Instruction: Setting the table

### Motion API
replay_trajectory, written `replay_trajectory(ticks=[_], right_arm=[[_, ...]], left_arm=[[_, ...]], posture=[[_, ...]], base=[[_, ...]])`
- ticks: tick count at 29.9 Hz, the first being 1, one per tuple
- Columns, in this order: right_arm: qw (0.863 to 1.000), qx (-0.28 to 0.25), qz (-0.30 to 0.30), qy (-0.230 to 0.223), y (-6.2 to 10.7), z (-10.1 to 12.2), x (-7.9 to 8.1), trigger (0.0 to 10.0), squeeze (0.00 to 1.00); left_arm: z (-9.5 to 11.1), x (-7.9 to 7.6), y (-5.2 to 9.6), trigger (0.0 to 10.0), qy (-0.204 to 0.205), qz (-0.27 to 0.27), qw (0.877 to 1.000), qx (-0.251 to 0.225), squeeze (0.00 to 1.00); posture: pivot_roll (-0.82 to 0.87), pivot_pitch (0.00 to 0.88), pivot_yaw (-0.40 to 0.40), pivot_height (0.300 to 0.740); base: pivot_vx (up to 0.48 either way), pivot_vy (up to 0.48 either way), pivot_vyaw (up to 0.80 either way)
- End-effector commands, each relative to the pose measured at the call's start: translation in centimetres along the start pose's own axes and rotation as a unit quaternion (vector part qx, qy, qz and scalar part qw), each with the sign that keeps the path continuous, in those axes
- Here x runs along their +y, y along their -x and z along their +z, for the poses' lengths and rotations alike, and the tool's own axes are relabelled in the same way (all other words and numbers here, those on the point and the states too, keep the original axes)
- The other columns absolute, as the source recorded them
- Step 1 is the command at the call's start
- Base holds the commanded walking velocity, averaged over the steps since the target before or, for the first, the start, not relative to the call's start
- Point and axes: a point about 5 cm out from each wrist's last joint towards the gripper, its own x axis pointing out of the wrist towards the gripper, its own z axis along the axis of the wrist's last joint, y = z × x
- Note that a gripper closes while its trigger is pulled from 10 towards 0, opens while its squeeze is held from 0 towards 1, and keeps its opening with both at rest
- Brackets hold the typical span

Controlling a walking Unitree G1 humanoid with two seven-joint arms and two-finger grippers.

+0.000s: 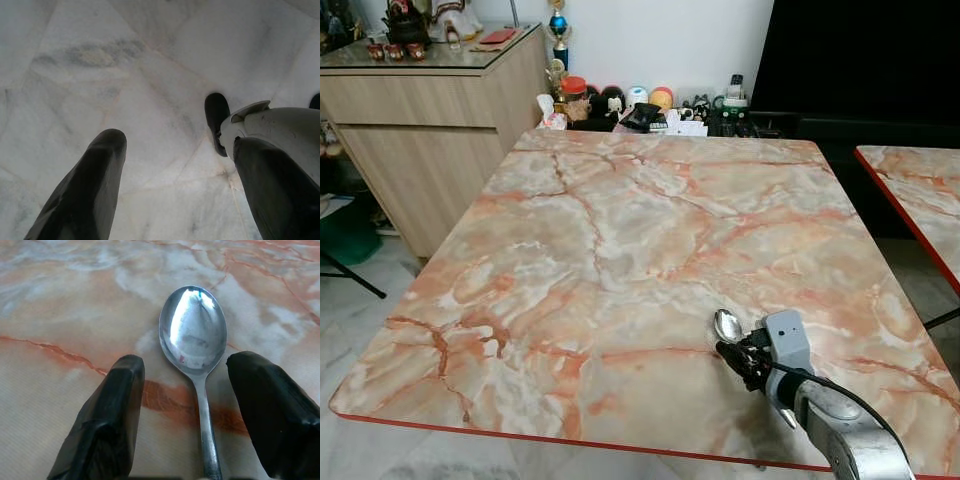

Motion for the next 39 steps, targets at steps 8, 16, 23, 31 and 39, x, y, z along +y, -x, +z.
replay_trajectory(ticks=[8,16,23,31,39], right_arm=[[1.000,0.008,-0.025,0.004,0.7,-0.2,0.5,10.0,0.00],[1.000,0.014,-0.020,0.003,0.6,-0.5,0.8,10.0,0.00],[0.999,0.023,-0.022,-0.004,0.4,-1.0,0.7,10.0,0.00],[0.999,0.034,-0.029,-0.010,0.5,-1.7,0.5,10.0,0.00],[0.999,0.042,-0.027,-0.012,0.4,-2.2,0.6,4.8,0.00]], left_arm=[[-0.7,0.1,0.2,10.0,-0.013,-0.002,1.000,0.010,0.00],[-0.9,0.0,0.2,10.0,-0.014,-0.004,1.000,0.012,0.00],[-0.9,0.0,0.2,10.0,-0.017,-0.004,1.000,0.012,0.00],[-0.9,0.0,0.2,10.0,-0.020,-0.006,1.000,0.012,0.00],[-0.8,-0.3,0.2,10.0,-0.020,-0.011,1.000,0.010,0.00]], posture=[[-0.01,0.098,0.018,0.740],[-0.01,0.095,0.016,0.740],[0.00,0.083,0.014,0.740],[-0.01,0.086,0.014,0.740],[0.00,0.096,0.011,0.740]], base=[[0.000,0.000,0.00],[0.000,0.000,0.00],[0.000,0.000,0.00],[0.000,0.000,0.00],[0.000,0.000,0.00]])
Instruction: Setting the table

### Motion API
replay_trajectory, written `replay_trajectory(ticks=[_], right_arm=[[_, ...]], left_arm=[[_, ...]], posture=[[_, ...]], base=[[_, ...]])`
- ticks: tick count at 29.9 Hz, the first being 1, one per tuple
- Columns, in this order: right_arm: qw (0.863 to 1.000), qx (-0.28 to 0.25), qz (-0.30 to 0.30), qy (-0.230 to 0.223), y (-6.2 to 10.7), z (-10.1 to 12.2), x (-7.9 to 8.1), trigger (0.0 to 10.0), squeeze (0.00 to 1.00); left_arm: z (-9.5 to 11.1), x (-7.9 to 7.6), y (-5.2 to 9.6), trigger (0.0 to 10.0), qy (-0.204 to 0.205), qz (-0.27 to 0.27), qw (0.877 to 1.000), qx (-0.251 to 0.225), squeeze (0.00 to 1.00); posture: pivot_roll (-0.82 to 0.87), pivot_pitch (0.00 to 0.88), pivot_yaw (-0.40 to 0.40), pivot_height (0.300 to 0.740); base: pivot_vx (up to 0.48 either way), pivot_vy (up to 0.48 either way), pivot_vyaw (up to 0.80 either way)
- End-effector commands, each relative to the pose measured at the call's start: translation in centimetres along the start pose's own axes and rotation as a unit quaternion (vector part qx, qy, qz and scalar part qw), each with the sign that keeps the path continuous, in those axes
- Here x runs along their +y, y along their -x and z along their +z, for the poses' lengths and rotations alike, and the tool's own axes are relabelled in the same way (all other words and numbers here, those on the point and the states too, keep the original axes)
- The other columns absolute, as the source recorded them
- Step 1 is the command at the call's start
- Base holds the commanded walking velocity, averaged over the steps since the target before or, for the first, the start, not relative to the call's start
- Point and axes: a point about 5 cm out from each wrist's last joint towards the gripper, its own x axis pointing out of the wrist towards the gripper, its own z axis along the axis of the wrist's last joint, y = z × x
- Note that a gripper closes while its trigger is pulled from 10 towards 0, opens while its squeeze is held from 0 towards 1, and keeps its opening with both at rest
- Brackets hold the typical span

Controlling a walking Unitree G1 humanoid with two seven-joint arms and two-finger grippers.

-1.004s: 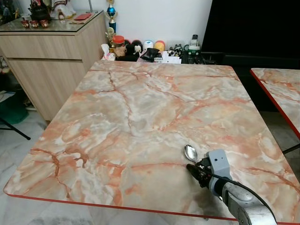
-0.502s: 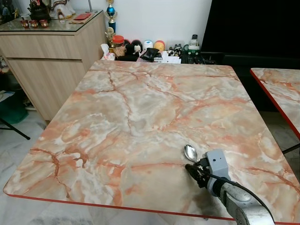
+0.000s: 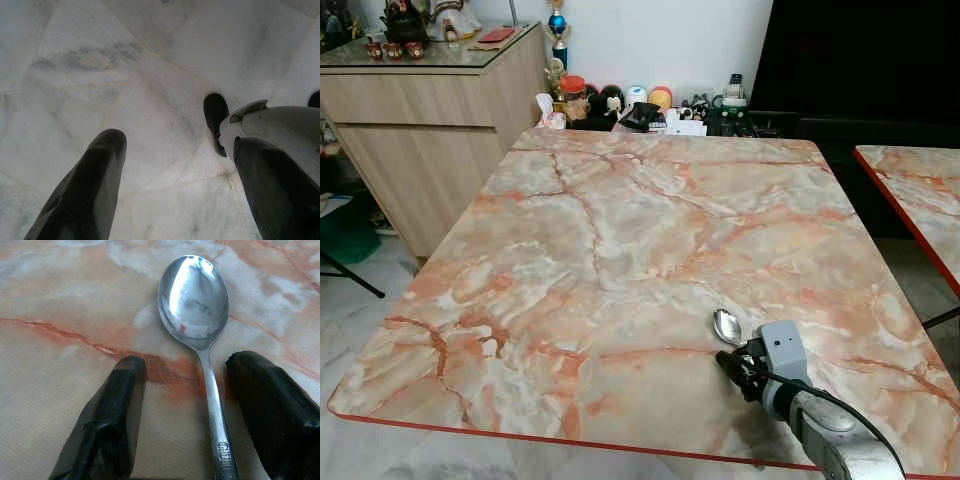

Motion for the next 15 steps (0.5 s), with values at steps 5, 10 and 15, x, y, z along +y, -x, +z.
replay_trajectory(ticks=[5,10,15], right_arm=[[1.000,0.023,0.000,-0.011,0.05,-1.28,-0.01,0.0,0.00],[1.000,0.024,-0.003,-0.008,0.03,-1.35,-0.14,0.0,0.00],[1.000,0.024,-0.005,-0.005,0.03,-1.37,-0.26,0.0,0.00]], left_arm=[[-0.78,-0.26,0.13,10.0,-0.010,-0.009,1.000,0.014,0.00],[-0.77,-0.40,0.11,10.0,-0.009,-0.011,1.000,0.014,0.00],[-0.72,-0.50,0.09,10.0,-0.008,-0.013,1.000,0.013,0.00]], posture=[[0.00,0.100,0.011,0.740],[0.00,0.101,0.010,0.740],[0.00,0.101,0.010,0.740]], base=[[0.000,0.000,0.00],[0.000,0.000,0.00],[0.000,0.000,0.00]])
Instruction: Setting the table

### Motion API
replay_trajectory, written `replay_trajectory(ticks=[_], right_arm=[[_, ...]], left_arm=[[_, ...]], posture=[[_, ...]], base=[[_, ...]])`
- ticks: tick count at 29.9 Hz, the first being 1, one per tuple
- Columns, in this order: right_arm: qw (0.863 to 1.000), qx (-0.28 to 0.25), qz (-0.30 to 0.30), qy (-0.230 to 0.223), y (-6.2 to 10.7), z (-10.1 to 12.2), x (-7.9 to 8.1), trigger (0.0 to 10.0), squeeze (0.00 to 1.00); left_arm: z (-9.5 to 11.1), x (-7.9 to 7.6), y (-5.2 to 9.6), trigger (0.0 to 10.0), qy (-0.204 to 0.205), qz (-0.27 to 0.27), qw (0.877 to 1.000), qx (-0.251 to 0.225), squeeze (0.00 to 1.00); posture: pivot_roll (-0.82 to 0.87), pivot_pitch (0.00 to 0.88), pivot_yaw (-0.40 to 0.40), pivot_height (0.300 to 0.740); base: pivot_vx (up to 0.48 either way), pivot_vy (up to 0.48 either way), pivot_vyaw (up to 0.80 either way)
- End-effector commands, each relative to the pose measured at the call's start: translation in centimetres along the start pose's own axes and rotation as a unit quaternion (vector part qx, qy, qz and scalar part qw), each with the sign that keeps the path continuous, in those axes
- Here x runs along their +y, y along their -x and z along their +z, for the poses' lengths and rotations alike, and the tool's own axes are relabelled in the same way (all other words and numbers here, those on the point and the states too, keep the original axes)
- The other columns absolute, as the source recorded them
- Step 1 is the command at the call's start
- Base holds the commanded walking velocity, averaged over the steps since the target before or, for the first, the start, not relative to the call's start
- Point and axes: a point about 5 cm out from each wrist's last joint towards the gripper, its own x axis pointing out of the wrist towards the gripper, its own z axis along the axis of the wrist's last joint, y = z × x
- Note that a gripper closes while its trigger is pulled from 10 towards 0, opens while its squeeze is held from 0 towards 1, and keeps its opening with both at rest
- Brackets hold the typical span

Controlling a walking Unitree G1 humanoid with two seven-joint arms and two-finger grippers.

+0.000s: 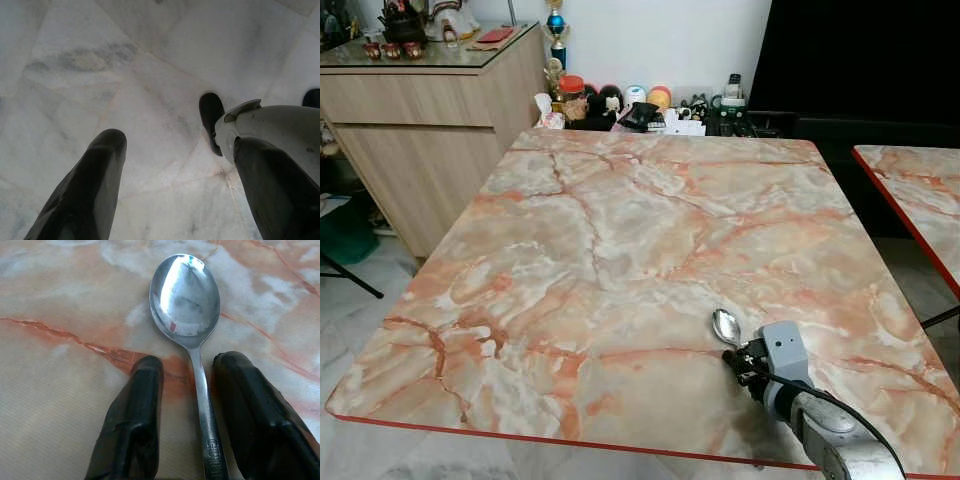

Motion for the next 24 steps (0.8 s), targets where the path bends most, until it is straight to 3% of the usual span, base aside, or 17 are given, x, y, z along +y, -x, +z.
replay_trajectory(ticks=[1,24], right_arm=[[1.000,0.027,-0.003,-0.002,0.08,-1.23,-0.12,0.0,0.00],[0.999,0.030,-0.001,0.019,-0.02,-1.67,0.29,0.0,0.00]], left_arm=[[-0.71,-0.17,0.12,10.0,-0.006,-0.004,1.000,0.013,0.00],[-1.12,-0.08,0.23,10.0,-0.005,-0.004,1.000,0.019,0.00]], posture=[[-0.01,0.100,0.009,0.740],[-0.01,0.107,0.012,0.740]], base=[[0.000,0.000,0.00],[0.000,0.000,0.00]])
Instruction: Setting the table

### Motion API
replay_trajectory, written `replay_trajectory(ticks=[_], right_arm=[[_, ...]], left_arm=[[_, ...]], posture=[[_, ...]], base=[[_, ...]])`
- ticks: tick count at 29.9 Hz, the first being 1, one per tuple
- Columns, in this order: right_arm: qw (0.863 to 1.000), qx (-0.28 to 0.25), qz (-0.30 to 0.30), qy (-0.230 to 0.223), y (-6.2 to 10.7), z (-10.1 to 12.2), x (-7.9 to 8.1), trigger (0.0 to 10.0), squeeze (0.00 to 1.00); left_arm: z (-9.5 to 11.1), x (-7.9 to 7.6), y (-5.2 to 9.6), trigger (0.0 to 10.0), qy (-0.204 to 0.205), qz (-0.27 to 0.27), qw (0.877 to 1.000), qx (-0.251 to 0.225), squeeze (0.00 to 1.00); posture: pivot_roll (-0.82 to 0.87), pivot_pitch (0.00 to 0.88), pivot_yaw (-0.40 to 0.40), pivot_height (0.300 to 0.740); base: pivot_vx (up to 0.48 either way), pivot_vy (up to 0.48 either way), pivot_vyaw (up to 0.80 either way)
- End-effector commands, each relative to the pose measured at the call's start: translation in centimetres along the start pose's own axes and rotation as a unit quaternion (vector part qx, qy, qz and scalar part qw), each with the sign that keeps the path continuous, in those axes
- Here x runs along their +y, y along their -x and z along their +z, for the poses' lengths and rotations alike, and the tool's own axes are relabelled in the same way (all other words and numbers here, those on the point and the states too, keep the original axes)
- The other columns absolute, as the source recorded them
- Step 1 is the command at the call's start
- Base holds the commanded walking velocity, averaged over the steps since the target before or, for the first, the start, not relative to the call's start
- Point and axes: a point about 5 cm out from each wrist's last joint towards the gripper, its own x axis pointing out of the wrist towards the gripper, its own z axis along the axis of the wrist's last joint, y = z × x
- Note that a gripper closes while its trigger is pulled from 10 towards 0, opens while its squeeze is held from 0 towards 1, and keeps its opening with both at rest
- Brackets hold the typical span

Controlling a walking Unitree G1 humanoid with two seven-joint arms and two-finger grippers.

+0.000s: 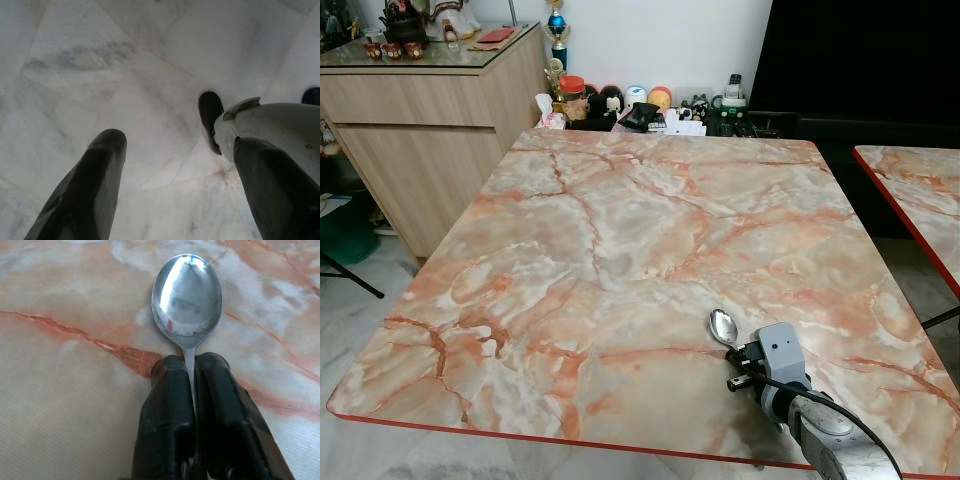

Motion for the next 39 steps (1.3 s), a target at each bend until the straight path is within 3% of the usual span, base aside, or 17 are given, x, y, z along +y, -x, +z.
replay_trajectory(ticks=[1,10,11,12,13,15,18,28,31,39], right_arm=[[0.999,0.034,-0.002,-0.001,0.0,-1.5,0.0,0.0,0.00],[1.000,0.026,-0.014,0.003,0.0,-1.3,-0.2,0.0,0.00],[1.000,0.016,-0.024,0.002,-0.1,-1.0,-0.4,3.9,0.00],[1.000,0.016,-0.024,0.002,-0.1,-1.0,-0.4,3.9,0.00],[0.999,-0.007,-0.046,0.001,-0.1,-0.4,-0.8,10.0,0.00],[0.992,-0.078,-0.100,-0.001,0.2,1.8,-1.8,10.0,0.00],[0.981,-0.137,-0.134,0.008,0.8,3.7,-2.2,10.0,0.00],[0.966,-0.209,-0.150,0.000,1.6,5.7,-1.4,10.0,0.00],[0.960,-0.225,-0.165,0.026,1.8,6.3,-1.7,10.0,0.00],[0.938,-0.283,-0.201,0.002,3.3,8.1,-3.2,10.0,0.00]], left_arm=[[-1.0,0.0,0.2,10.0,-0.005,-0.002,1.000,0.017,0.00],[-1.1,-0.1,0.2,10.0,-0.005,0.001,1.000,0.020,0.00],[-1.1,-0.1,0.2,10.0,-0.005,0.002,1.000,0.020,0.00],[-1.1,-0.1,0.2,10.0,-0.005,0.002,1.000,0.020,0.00],[-1.1,-0.1,0.2,10.0,-0.005,0.004,1.000,0.019,0.00],[-1.0,-0.1,0.2,10.0,-0.005,0.008,1.000,0.018,0.00],[-0.7,0.0,0.1,10.0,-0.005,0.010,1.000,0.015,0.00],[-0.4,-0.1,0.0,10.0,-0.007,0.008,1.000,0.012,0.00],[-0.2,-0.2,0.0,10.0,-0.005,0.006,1.000,0.009,0.00],[0.7,0.2,-0.2,10.0,-0.016,0.011,1.000,0.002,0.00]], posture=[[-0.01,0.108,0.012,0.740],[-0.01,0.105,0.009,0.740],[-0.01,0.105,0.009,0.740],[-0.01,0.105,0.009,0.740],[-0.01,0.105,0.009,0.740],[-0.01,0.105,0.009,0.740],[-0.02,0.102,0.010,0.740],[-0.02,0.090,0.008,0.740],[-0.03,0.079,0.007,0.740],[-0.05,0.023,0.012,0.740]], base=[[0.000,0.000,0.00],[0.000,0.000,0.00],[0.000,0.000,0.00],[0.000,0.000,0.00],[0.000,0.000,0.00],[0.000,0.000,0.00],[0.000,0.000,0.00],[0.000,0.000,0.00],[0.000,0.000,0.00],[0.000,0.000,0.00]])
